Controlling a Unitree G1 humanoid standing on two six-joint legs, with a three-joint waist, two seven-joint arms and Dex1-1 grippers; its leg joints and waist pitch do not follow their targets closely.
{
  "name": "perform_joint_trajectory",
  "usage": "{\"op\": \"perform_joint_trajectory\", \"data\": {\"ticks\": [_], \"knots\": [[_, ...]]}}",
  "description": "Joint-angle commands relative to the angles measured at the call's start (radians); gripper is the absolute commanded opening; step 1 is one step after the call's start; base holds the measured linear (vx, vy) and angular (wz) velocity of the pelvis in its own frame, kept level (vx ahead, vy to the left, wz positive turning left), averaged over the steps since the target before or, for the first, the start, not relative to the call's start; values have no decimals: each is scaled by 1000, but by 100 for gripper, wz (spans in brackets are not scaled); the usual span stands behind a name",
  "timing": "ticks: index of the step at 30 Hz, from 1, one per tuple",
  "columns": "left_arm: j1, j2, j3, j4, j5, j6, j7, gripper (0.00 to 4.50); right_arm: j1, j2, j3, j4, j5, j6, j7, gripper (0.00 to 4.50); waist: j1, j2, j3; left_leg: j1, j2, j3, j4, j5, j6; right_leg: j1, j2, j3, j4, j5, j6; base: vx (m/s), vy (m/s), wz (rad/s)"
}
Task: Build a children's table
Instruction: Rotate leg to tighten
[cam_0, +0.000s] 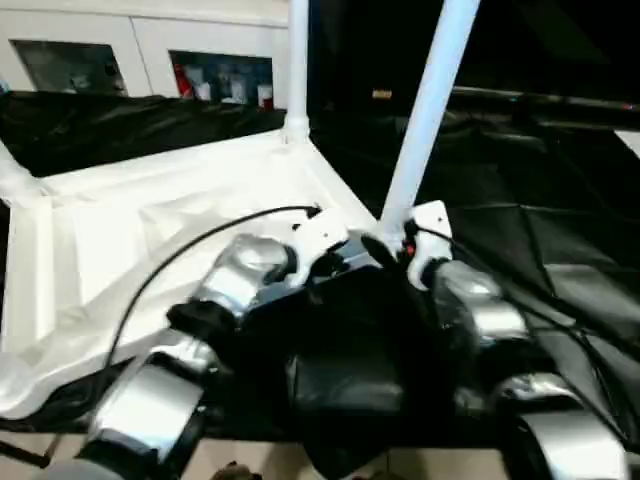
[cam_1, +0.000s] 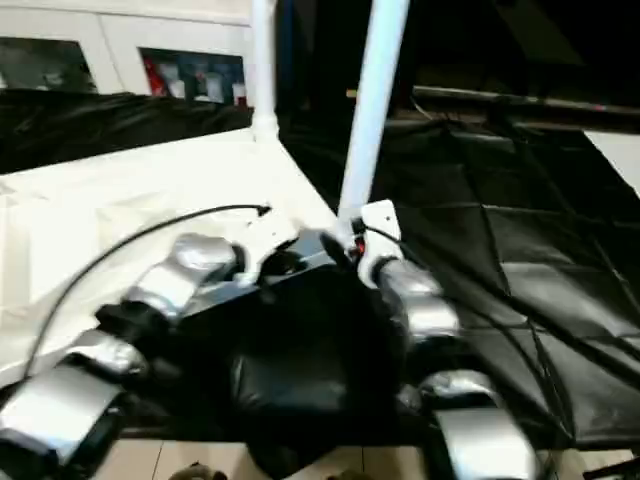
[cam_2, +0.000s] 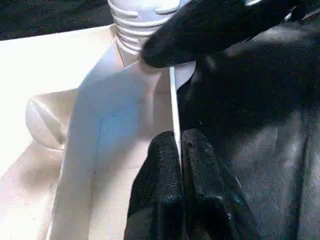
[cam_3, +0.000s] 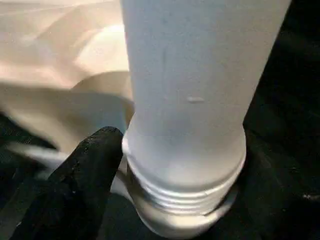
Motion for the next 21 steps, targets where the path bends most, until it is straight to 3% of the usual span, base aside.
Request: {"op": "perform_joint_trajectory", "data": {"ticks": [1, 4, 7, 10, 18, 19, 21], "knots": [[38, 18, -20, -42, -38, -57, -95, 0, 27, -34, 79, -69, -2, -28, 156, 365, 6, -1, -62, -1, 55, -17, -52, -112, 99, 56, -101, 59, -71, -58, -231, 0, 0, 0], [88, 96, -46, -99, -56, -96, -240, 0, 72, -107, 92, -145, 19, -30, 300, 365, 8, 2, -60, -2, 61, -17, -54, -128, 103, 54, -98, 58, -70, -68, -232, 0, 0, 0], [113, 121, -42, -139, -89, -82, -306, 0, 95, -134, 97, -206, 53, -5, 372, 365, 9, 3, -58, 6, 65, -13, -56, -155, 88, 47, -96, 57, -72, -102, -240, 0, 0, 0], [138, 144, -40, -187, -118, -76, -371, 0, 122, -158, 108, -264, 76, 4, 446, 365, 18, 3, -57, 6, 68, -14, -58, -158, 80, 47, -97, 59, -70, -117, -234, 0, 0, 0], [161, 170, -39, -225, -120, -71, -388, 0, 153, -177, 149, -296, 71, 25, 512, 350, 17, -8, -57, 1, 61, -14, -56, -136, 73, 47, -98, 59, -74, -167, -204, 0, 0, 0], [165, 171, -38, -230, -119, -70, -387, 0, 155, -177, 153, -299, 65, 26, 512, 322, 17, -8, -57, 2, 61, -14, -57, -133, 74, 46, -98, 59, -75, -167, -203, 0, 0, 0], [169, 172, -36, -234, -118, -69, -387, 0, 156, -176, 156, -300, 62, 28, 511, 310, 17, -8, -58, 2, 61, -14, -56, -126, 75, 47, -98, 59, -73, -155, -203, 0, 0, 0]]}}
